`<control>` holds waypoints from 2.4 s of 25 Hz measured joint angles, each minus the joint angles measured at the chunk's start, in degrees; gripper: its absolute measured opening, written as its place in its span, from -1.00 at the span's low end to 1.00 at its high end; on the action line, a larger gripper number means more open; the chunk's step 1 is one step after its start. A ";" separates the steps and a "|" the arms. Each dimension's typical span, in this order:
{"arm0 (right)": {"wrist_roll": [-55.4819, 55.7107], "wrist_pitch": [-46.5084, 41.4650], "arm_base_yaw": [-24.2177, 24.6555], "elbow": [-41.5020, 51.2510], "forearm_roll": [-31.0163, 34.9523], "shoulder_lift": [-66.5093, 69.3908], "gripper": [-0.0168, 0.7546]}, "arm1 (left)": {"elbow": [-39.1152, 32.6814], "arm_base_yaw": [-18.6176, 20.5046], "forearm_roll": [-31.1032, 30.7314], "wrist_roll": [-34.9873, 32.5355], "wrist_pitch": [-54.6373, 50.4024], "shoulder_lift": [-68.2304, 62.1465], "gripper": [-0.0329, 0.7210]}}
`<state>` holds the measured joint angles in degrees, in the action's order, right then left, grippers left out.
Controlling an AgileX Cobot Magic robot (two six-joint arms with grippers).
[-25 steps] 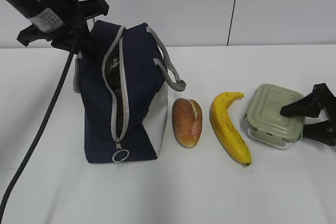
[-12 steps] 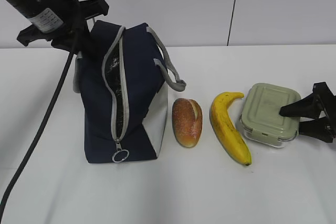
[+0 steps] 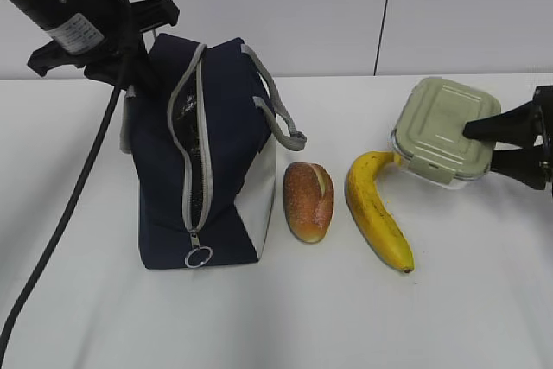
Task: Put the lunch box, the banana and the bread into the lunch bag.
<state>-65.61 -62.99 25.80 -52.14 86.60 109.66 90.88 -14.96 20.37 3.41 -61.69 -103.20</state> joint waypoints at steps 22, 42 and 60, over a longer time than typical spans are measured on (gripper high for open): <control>8.77 -2.26 -27.83 -21.35 3.62 -6.27 0.09 | 0.00 0.00 2.05 -1.49 0.03 0.00 -0.91; 11.23 6.22 -36.11 -22.73 -0.39 -4.09 0.09 | 0.00 0.09 3.29 -1.85 0.03 0.00 -0.91; 14.98 14.17 -37.99 -23.27 -12.72 0.22 0.08 | 0.00 0.09 5.23 -2.81 0.39 0.00 -0.91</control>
<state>-50.63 -48.83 -12.19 -75.41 73.88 109.88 90.88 -14.87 25.60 0.60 -61.30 -103.20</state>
